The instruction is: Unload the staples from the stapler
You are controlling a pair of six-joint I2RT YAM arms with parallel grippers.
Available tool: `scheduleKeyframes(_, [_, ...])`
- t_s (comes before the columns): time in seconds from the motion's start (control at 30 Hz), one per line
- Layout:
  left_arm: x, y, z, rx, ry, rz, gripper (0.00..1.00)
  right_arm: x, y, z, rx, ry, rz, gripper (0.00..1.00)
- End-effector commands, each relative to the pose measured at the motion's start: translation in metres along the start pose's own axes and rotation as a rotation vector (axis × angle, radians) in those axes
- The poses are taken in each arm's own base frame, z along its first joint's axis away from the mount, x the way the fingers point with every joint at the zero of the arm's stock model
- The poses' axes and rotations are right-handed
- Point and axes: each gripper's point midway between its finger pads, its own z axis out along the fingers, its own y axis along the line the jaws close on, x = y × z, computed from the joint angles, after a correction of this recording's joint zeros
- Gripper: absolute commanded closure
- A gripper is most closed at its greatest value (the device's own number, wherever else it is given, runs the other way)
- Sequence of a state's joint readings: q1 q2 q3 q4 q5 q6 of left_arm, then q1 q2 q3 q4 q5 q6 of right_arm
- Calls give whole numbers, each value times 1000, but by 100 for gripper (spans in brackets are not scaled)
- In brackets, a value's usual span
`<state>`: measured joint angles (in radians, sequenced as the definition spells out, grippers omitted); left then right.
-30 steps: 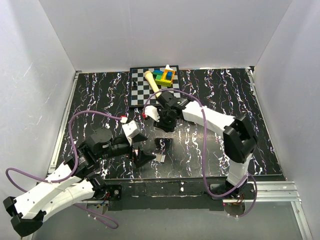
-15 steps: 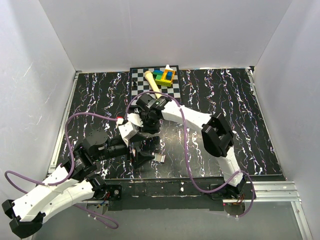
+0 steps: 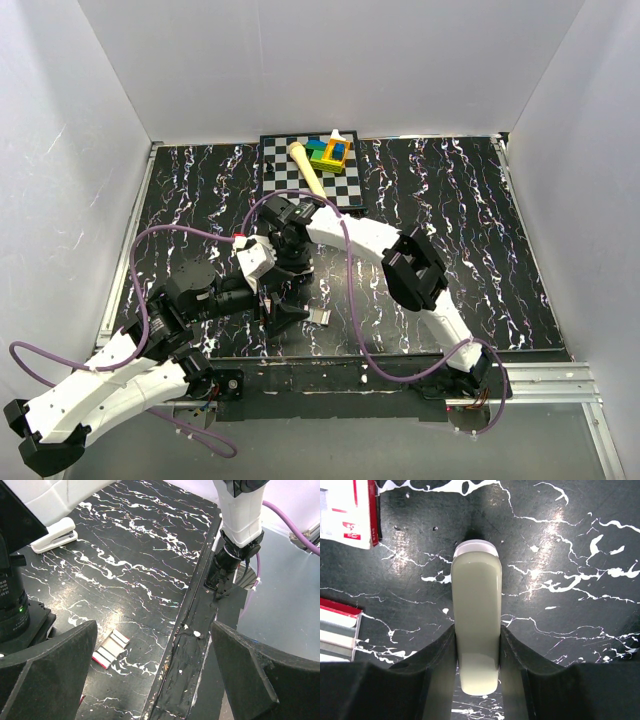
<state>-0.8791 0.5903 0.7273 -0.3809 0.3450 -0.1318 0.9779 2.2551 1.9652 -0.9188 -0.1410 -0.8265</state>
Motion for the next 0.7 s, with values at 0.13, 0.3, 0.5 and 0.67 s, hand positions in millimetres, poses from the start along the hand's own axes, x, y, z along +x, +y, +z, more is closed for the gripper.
scheduleKeyframes(0.13, [2,0,2,6,2,6,2,-12,-6,-2,21,-11,-21,54])
scheduleKeyframes(0.3, [3,-2,3,14,8,5,2,-13,-4,3,13,-7,-17,53])
scheduleKeyframes(0.5, [2,0,2,7,2,6,2,-21,-12,-6,65,-40,-24,50])
scheduleKeyframes(0.67, [1,-2,0,13,-6,9,2,-31,-10,-32,103,-96,-32,45])
